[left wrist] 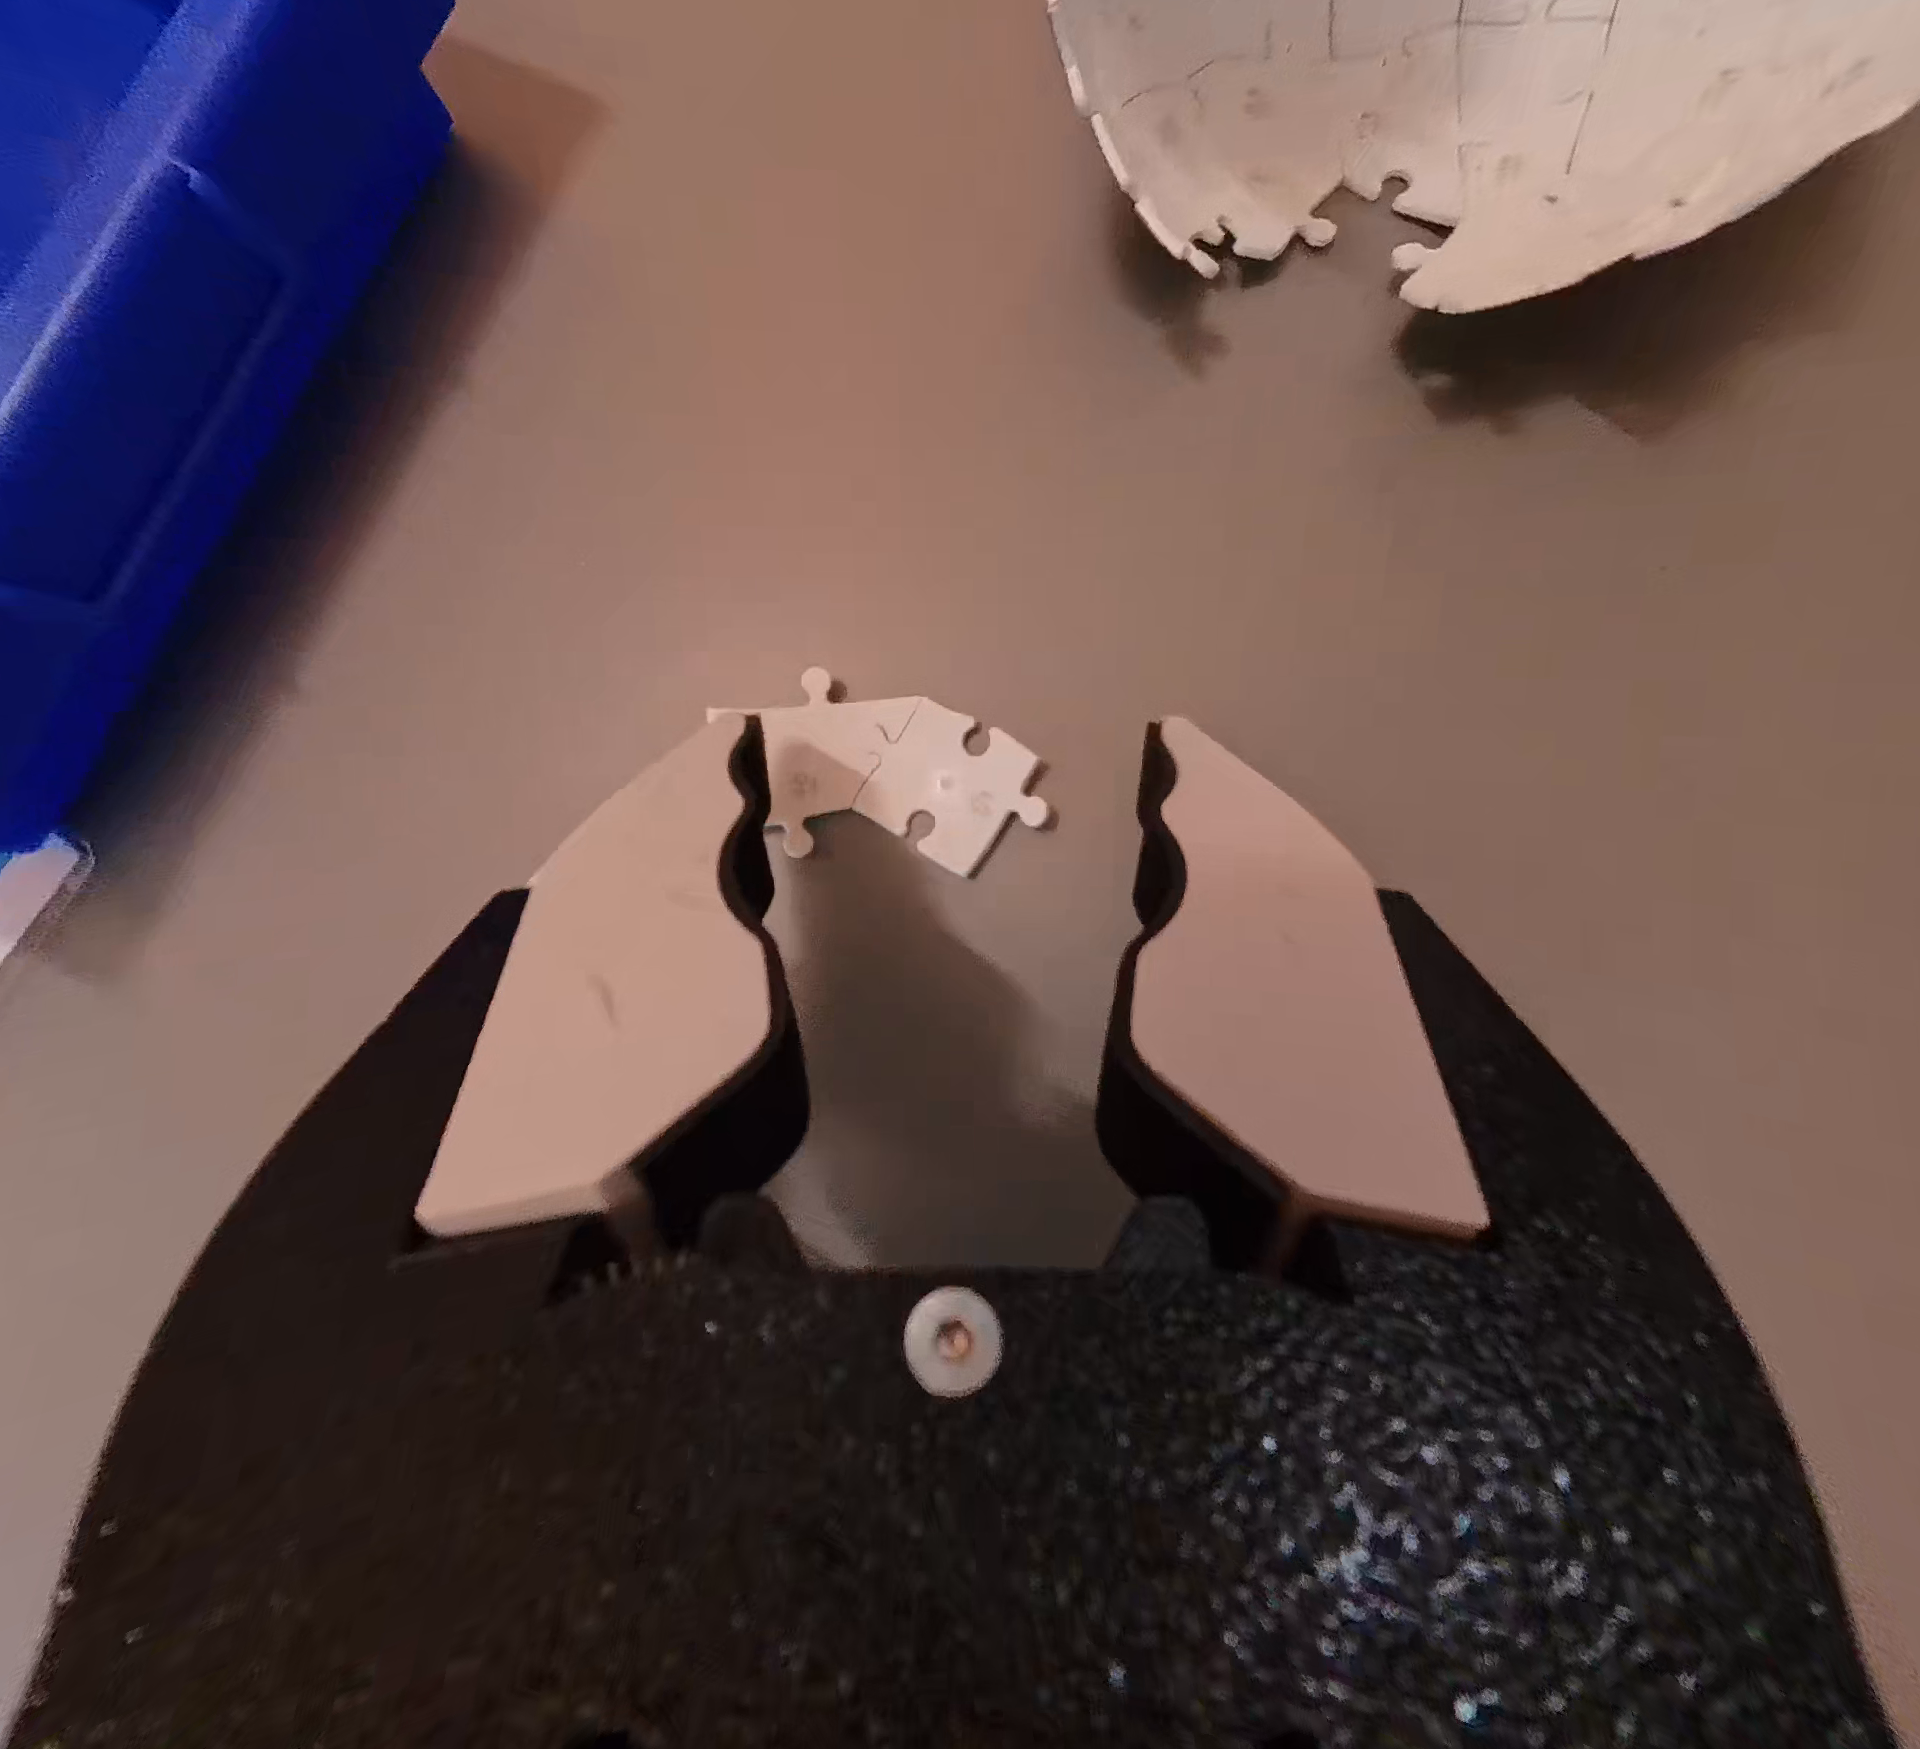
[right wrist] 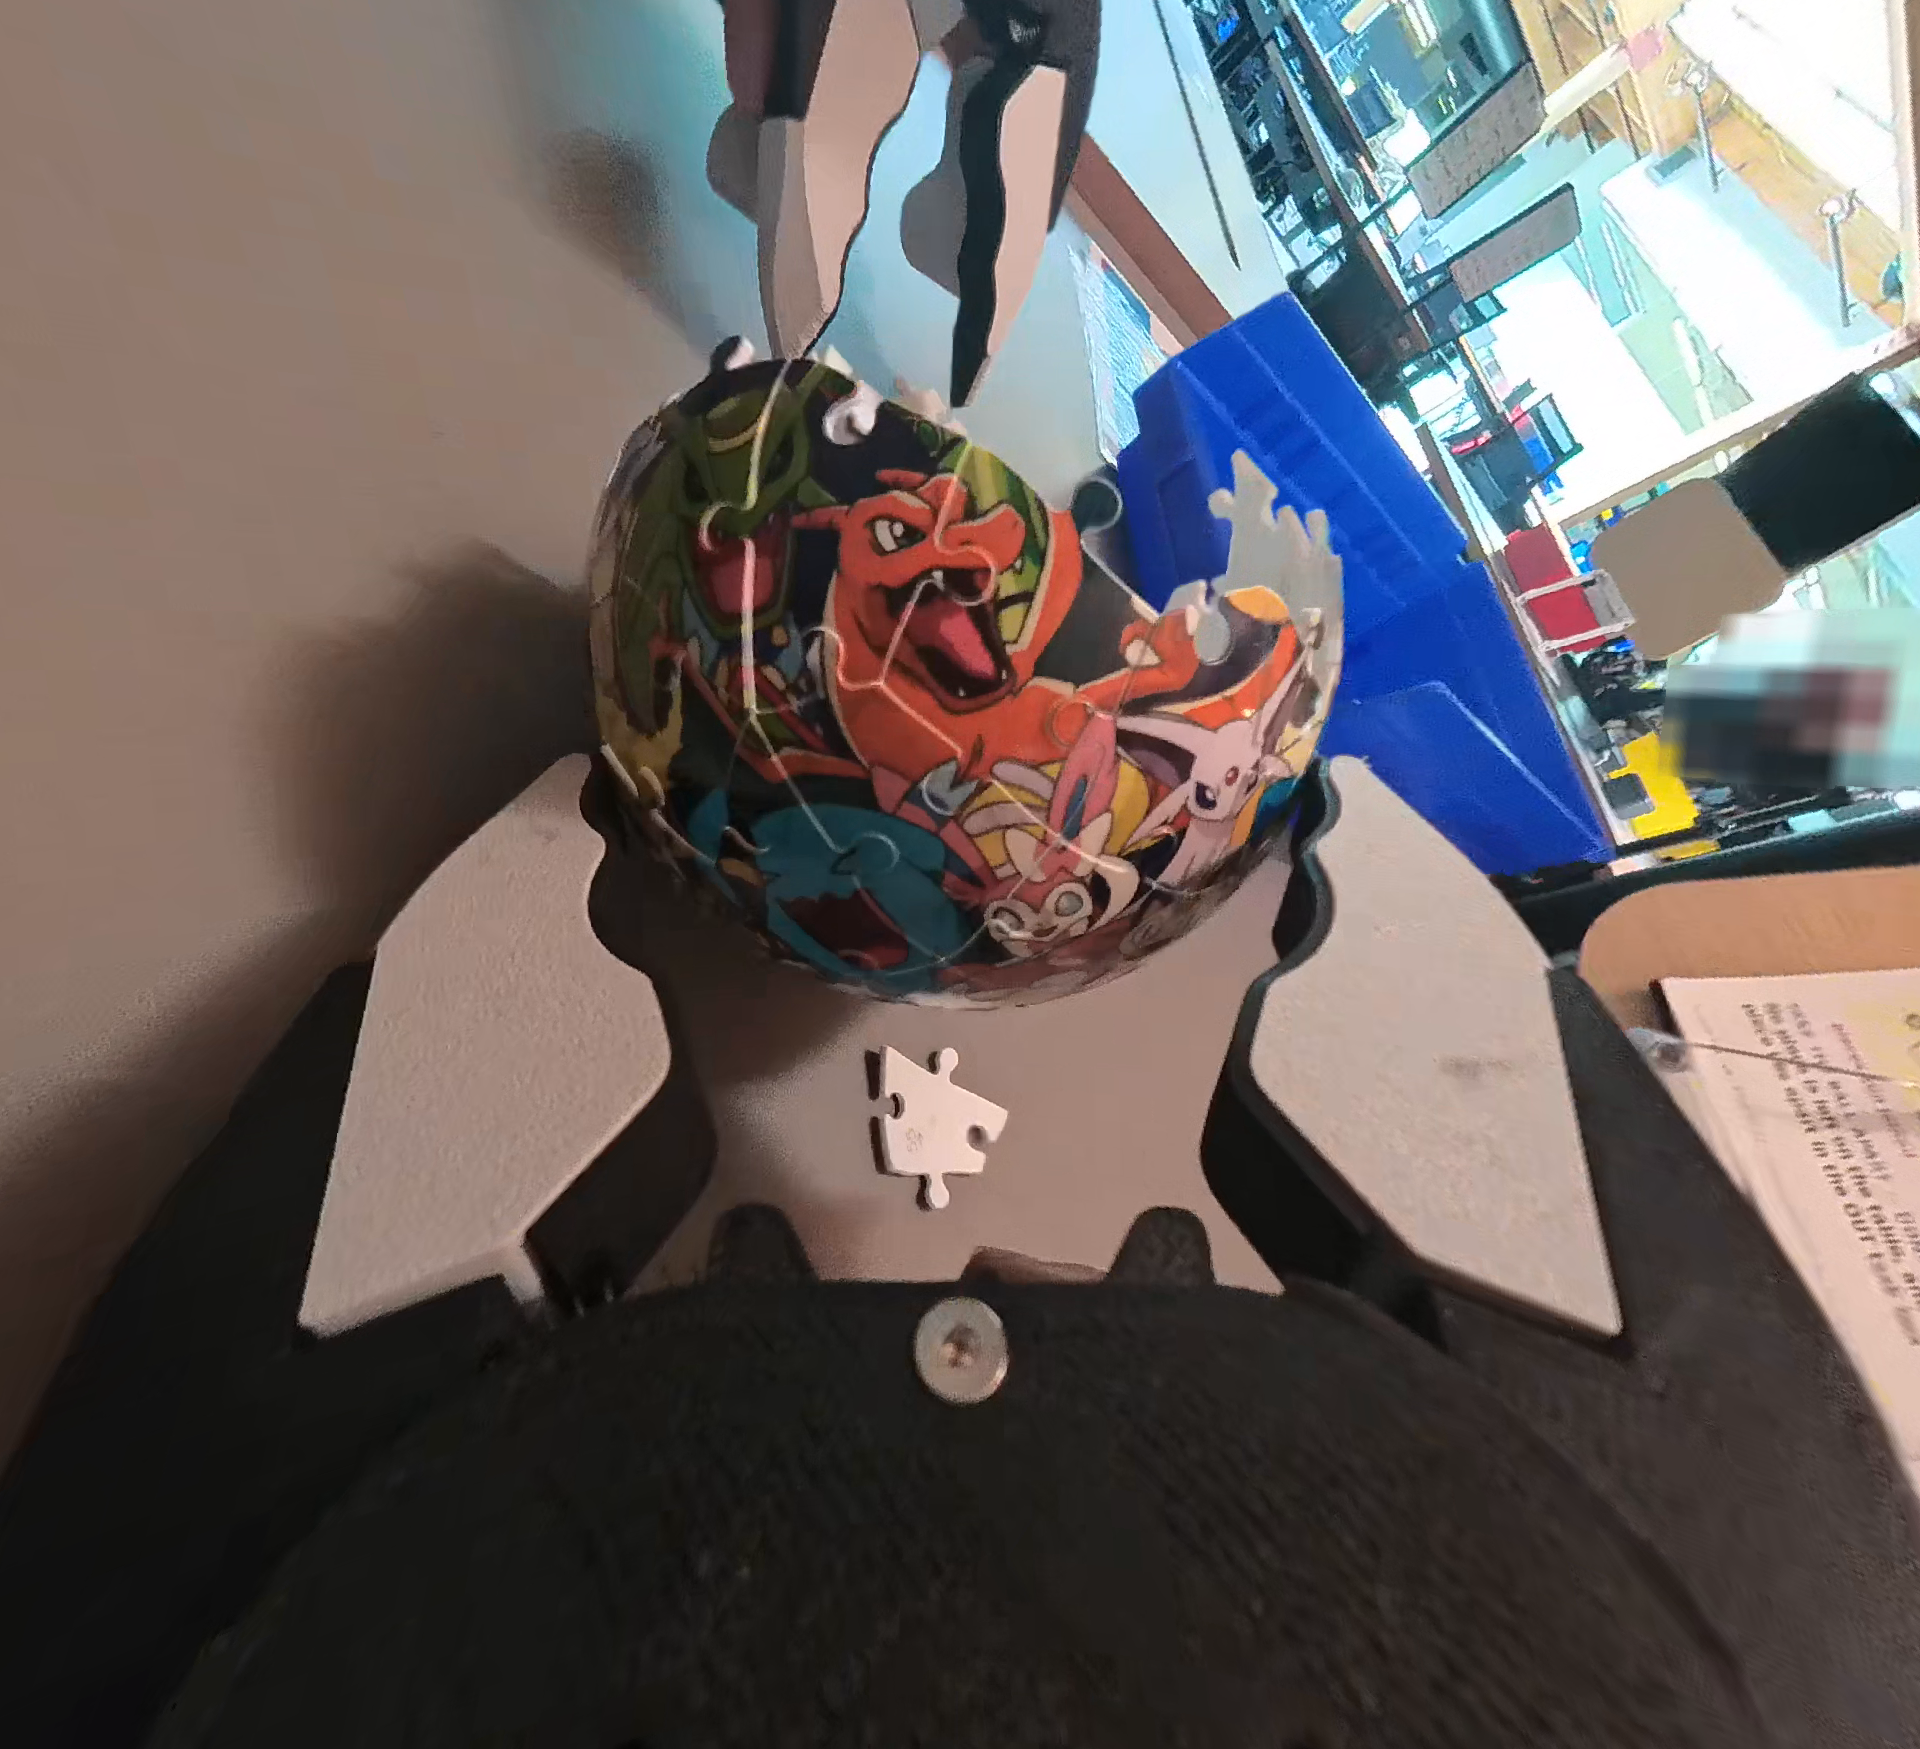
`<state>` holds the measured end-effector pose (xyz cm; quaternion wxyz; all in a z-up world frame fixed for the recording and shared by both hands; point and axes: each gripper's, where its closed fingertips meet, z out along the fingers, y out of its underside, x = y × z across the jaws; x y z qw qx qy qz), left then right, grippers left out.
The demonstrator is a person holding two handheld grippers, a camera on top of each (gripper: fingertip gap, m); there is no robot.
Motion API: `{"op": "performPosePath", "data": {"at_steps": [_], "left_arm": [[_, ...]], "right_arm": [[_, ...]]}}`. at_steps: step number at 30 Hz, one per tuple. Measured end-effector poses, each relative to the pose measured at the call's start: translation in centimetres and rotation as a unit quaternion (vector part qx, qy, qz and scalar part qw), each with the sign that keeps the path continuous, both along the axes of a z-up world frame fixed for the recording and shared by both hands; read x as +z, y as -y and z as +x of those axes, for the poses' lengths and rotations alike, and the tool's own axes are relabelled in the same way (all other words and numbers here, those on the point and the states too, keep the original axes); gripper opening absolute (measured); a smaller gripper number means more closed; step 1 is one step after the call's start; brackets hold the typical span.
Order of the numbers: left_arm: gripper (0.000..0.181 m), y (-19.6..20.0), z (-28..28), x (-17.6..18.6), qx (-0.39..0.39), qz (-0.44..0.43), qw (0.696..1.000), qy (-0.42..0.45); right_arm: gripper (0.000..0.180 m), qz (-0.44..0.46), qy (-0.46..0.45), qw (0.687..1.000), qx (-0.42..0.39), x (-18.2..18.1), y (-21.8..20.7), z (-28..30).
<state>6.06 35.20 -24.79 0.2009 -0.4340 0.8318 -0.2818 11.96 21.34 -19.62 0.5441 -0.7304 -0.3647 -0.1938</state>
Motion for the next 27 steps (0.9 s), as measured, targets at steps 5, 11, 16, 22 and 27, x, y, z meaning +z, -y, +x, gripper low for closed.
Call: {"op": "performPosePath", "data": {"at_steps": [5,11,16,22,27], "left_arm": [[0.073,0.7,0.4,0.0,0.023,-0.021,0.999,0.028],[0.073,1.1,0.2,-0.5,0.026,-0.013,0.999,0.018],[0.072,1.0,0.0,-0.9,0.034,0.001,0.999,0.016],[0.072,1.1,-0.1,-0.1,0.047,-0.010,0.998,0.032],[0.061,2.7,-0.6,1.3,0.045,-0.023,0.998,0.049]], "right_arm": [[0.120,-0.008,0.083,0.996,0.009,-0.1,0.2,-0.7],[0.119,-0.028,0.192,0.981,0.018,0.1,0.1,-1.6],[0.120,-0.042,0.251,0.967,0.028,0.3,-0.1,-2.3],[0.119,-0.052,0.285,0.956,0.038,0.3,-0.2,-2.5],[0.119,-0.054,0.309,0.948,0.048,0.4,-0.3,-3.0]]}}
